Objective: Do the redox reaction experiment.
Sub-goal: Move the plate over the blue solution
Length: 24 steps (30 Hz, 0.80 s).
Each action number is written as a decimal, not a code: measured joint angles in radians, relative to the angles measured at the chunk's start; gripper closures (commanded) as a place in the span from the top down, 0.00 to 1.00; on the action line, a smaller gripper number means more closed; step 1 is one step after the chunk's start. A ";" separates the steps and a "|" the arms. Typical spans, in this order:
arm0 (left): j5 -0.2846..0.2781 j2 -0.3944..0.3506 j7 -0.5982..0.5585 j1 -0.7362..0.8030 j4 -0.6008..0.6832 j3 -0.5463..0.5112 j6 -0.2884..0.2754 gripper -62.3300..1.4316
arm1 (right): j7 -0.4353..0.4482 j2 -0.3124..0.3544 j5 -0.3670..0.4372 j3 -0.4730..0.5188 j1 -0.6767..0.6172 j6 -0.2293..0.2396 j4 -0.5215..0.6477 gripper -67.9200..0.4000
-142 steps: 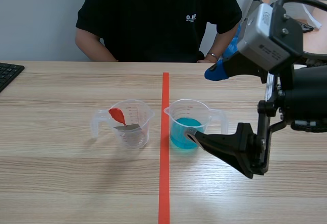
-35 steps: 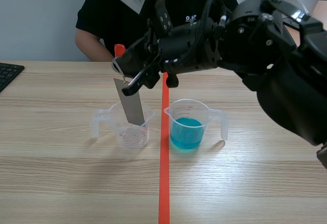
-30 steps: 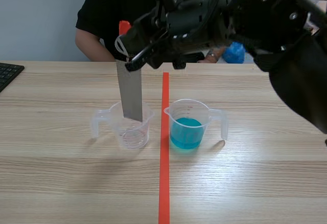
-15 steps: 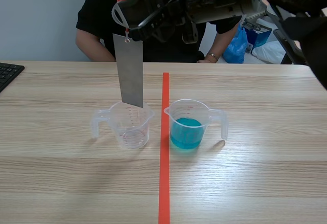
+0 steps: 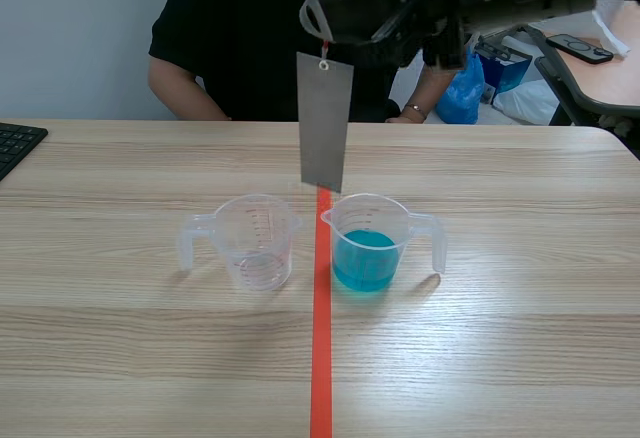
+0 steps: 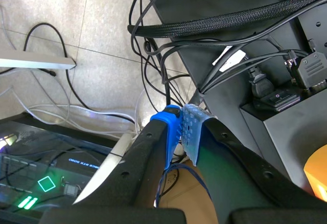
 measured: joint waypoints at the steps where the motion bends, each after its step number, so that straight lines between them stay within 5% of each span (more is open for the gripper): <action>1: 0.000 0.000 0.000 0.000 0.000 0.000 0.000 0.07 | 0.012 0.026 0.010 0.003 0.000 0.000 0.000 0.02; 14: 0.000 0.000 0.000 0.000 0.000 0.000 0.000 0.07 | 0.193 0.292 0.177 0.009 -0.006 0.000 0.000 0.02; 24: 0.000 0.000 0.000 0.000 0.000 0.000 0.000 0.07 | 0.203 0.292 0.178 0.009 -0.053 0.000 0.000 0.02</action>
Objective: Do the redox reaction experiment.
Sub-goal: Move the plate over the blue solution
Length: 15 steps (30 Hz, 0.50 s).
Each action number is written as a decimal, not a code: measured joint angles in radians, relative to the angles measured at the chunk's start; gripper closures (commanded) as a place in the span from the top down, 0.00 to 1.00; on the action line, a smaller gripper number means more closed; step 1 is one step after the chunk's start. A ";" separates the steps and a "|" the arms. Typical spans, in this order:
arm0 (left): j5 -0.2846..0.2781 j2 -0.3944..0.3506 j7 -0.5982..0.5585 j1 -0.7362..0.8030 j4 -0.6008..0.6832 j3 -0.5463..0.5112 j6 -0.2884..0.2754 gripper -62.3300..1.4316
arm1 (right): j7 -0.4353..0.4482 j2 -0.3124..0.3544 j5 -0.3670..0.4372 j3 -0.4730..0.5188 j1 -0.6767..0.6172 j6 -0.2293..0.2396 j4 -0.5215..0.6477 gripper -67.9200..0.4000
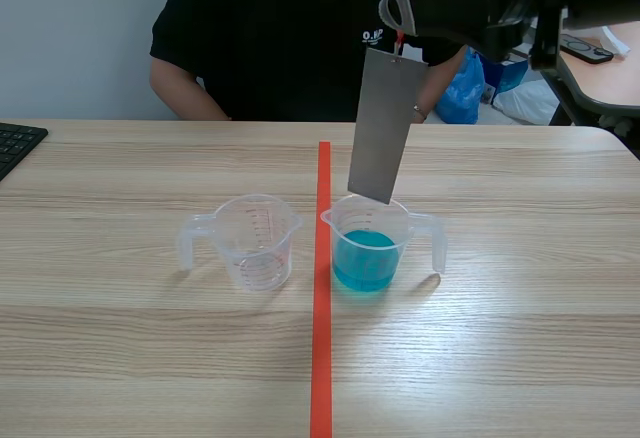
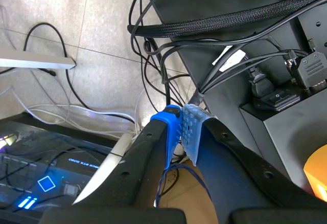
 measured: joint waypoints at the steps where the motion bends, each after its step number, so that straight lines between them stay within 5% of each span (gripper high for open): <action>1: 0.000 0.000 0.000 0.000 0.000 0.000 0.000 0.07 | -0.001 0.000 0.000 0.000 0.000 0.000 0.000 0.02; 15: 0.000 0.000 0.011 -0.005 -0.001 0.000 -0.001 0.07 | -0.001 0.000 0.000 0.000 0.000 0.000 0.000 0.02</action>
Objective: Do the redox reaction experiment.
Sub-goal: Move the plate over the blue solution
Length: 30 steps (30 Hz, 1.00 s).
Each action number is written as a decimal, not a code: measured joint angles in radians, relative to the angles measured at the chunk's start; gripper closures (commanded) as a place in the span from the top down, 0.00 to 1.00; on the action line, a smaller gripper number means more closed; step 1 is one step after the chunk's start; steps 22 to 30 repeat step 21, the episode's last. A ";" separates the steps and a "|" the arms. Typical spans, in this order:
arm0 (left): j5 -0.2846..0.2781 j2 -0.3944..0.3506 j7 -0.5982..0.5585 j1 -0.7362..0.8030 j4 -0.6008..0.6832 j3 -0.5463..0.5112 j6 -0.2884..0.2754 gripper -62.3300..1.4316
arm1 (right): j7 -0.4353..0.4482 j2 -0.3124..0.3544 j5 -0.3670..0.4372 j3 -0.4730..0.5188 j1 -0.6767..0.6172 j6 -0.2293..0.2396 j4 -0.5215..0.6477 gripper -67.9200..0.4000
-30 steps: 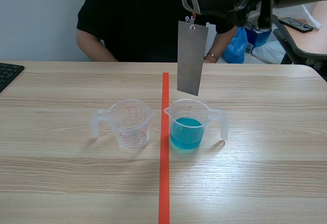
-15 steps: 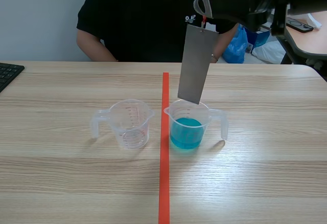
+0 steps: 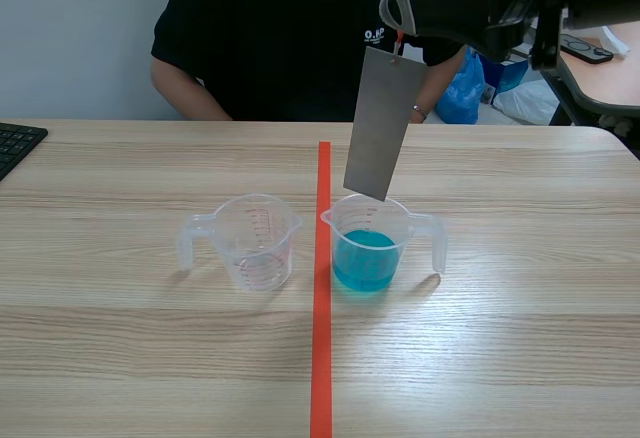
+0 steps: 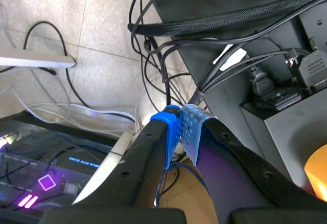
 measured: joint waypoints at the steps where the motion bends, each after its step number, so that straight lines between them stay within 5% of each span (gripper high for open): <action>1: 0.000 0.000 0.001 -0.002 0.000 0.000 -0.001 0.07 | 0.000 0.000 0.000 0.000 0.000 0.000 0.000 0.02; 30: 0.000 0.000 0.000 -0.012 0.000 0.000 -0.001 0.07 | 0.000 0.000 0.000 0.000 0.000 0.000 0.000 0.02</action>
